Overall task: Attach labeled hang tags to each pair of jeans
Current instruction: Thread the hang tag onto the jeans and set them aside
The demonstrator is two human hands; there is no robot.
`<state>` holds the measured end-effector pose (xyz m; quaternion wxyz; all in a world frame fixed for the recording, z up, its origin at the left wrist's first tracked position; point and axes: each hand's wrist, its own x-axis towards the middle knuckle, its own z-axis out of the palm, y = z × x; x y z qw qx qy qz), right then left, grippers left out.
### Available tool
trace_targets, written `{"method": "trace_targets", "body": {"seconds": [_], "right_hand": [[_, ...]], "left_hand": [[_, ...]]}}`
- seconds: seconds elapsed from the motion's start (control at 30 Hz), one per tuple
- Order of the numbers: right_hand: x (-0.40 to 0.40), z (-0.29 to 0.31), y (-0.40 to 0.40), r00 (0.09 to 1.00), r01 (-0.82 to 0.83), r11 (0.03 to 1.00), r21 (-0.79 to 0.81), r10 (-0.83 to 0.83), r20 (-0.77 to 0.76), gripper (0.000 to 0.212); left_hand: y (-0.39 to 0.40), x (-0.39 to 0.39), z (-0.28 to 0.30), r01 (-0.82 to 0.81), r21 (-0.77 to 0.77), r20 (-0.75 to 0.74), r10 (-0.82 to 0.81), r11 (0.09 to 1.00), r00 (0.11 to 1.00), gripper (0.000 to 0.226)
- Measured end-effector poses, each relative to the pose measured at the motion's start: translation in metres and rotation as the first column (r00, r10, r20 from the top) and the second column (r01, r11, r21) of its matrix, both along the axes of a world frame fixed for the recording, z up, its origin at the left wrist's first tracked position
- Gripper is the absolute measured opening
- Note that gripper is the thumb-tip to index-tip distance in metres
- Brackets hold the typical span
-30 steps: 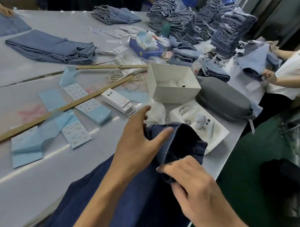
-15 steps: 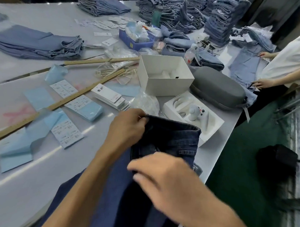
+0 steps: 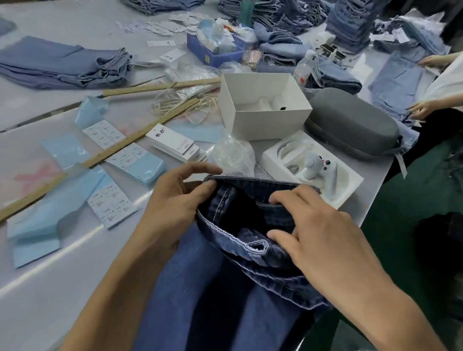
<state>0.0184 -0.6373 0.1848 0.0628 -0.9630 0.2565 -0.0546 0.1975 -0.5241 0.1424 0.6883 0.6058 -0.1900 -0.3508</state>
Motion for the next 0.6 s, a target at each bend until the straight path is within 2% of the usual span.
{"method": "trace_targets", "body": {"seconds": [0.13,0.2,0.33,0.43,0.53,0.6], "right_hand": [[-0.009,-0.002,0.001,0.994,-0.078,0.995,0.058,0.073,0.08,0.017],[-0.017,-0.004,0.003,0.977,-0.15,0.984,0.1,0.132,0.169,0.014],[-0.034,-0.008,0.013,0.908,-0.242,0.949,0.202,0.149,0.391,0.008],[-0.041,-0.008,0.024,0.866,-0.289,0.926,0.242,0.145,0.479,0.002],[-0.041,-0.004,0.031,0.859,-0.297,0.921,0.252,0.142,0.493,0.006],[-0.039,-0.002,0.034,0.854,-0.3,0.92,0.253,0.141,0.501,0.006]], "left_hand": [[0.001,-0.007,0.008,-0.037,0.038,0.183,0.03,0.999,0.983,0.031],[-0.001,-0.008,0.013,-0.099,0.07,0.322,0.071,0.993,0.944,0.026],[0.005,-0.005,0.021,-0.194,0.113,0.579,0.094,0.974,0.81,0.007],[0.013,-0.004,0.032,-0.243,0.173,0.734,0.04,0.955,0.678,0.016],[0.02,-0.009,0.052,-0.074,0.209,0.842,-0.141,0.975,0.521,0.05],[0.022,-0.012,0.065,0.089,0.259,0.81,-0.266,0.962,0.522,0.048]]}}
